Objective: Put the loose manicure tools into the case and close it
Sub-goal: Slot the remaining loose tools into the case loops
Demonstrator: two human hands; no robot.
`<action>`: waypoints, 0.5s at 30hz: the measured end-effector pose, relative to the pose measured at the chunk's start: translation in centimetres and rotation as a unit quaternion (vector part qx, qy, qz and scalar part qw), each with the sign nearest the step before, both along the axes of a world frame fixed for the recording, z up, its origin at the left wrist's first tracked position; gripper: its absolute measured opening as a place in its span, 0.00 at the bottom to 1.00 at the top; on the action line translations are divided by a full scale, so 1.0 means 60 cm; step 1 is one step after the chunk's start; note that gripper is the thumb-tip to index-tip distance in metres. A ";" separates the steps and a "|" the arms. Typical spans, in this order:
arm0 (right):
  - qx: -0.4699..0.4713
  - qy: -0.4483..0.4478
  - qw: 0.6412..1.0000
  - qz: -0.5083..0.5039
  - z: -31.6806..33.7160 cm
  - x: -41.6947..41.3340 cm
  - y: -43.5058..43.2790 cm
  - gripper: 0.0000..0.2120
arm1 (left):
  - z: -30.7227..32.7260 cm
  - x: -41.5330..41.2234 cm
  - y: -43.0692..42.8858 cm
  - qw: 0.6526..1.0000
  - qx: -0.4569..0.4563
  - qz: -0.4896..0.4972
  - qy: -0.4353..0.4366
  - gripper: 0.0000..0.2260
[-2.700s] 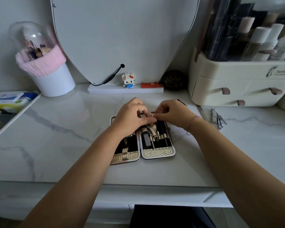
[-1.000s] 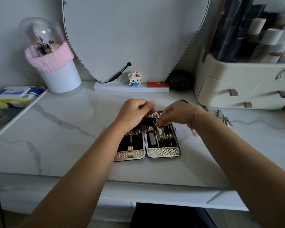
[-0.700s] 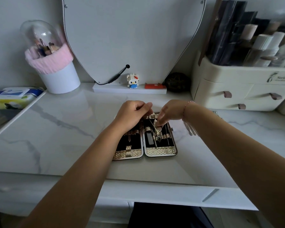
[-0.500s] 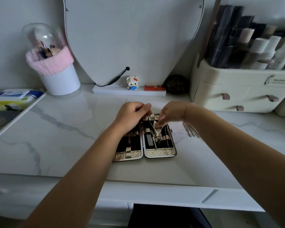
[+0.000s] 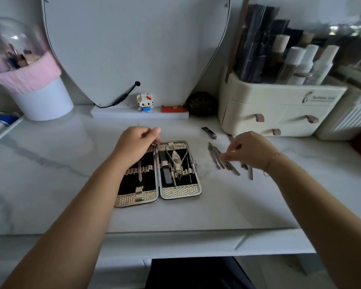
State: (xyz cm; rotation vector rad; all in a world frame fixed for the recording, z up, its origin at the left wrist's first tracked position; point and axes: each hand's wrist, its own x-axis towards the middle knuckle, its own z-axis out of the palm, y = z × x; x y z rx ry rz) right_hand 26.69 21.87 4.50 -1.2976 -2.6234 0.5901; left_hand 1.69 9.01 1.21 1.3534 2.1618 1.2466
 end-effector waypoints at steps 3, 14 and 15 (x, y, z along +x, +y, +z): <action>0.043 -0.024 0.997 -0.051 -0.014 -0.019 -0.007 0.08 | -0.002 -0.003 -0.003 1.000 -0.003 0.003 -0.004 0.15; -0.032 -0.019 0.996 -0.081 -0.014 -0.026 0.008 0.10 | -0.003 -0.006 -0.002 1.000 -0.001 -0.002 -0.005 0.16; -0.038 -0.013 0.996 -0.084 -0.015 -0.026 0.009 0.10 | -0.002 -0.005 -0.002 1.000 -0.001 -0.003 -0.004 0.15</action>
